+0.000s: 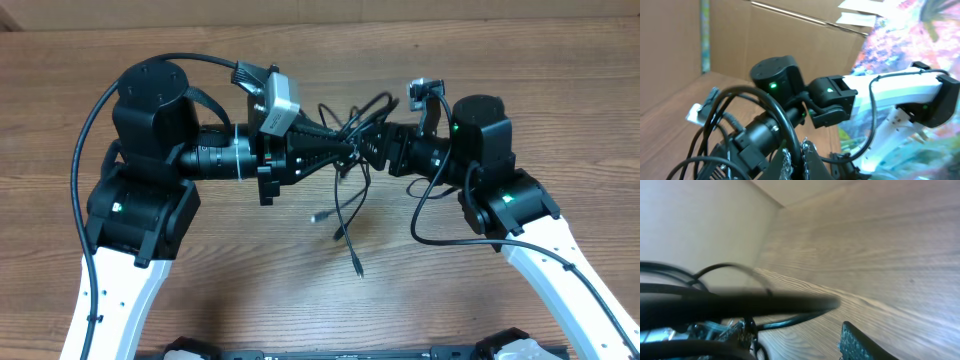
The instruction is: Untangle cables
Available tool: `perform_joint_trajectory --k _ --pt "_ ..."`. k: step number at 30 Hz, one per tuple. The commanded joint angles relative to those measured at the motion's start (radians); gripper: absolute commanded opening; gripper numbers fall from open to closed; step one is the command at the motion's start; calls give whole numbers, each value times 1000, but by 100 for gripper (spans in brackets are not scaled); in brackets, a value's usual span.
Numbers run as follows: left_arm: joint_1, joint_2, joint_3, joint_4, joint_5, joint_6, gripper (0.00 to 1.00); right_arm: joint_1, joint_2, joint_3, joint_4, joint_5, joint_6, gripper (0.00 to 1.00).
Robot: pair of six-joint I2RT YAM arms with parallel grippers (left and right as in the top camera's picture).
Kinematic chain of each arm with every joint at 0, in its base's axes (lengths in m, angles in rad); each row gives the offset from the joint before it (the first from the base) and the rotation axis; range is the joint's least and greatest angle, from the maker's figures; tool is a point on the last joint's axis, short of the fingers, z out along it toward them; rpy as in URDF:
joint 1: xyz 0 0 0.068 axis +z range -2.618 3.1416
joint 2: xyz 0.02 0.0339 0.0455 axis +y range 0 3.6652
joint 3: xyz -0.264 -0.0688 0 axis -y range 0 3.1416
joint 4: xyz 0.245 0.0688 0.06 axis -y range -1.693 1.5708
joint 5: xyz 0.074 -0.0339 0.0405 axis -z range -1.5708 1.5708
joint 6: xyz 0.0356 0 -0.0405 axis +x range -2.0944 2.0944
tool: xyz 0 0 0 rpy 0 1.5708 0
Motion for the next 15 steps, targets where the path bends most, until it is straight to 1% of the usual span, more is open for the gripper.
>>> perform_joint_trajectory --k 1,5,8,15 --pt "-5 -10 23 18 118 22 4 -4 19 11 -69 195 -1 57" --pt "3 -10 23 23 118 21 4 -20 19 11 -170 306 -1 57" --pt "29 -10 23 23 119 10 4 -68 19 11 -242 358 0 58" --pt "145 -12 23 30 127 -85 4 -216 19 11 -333 360 -1 59"
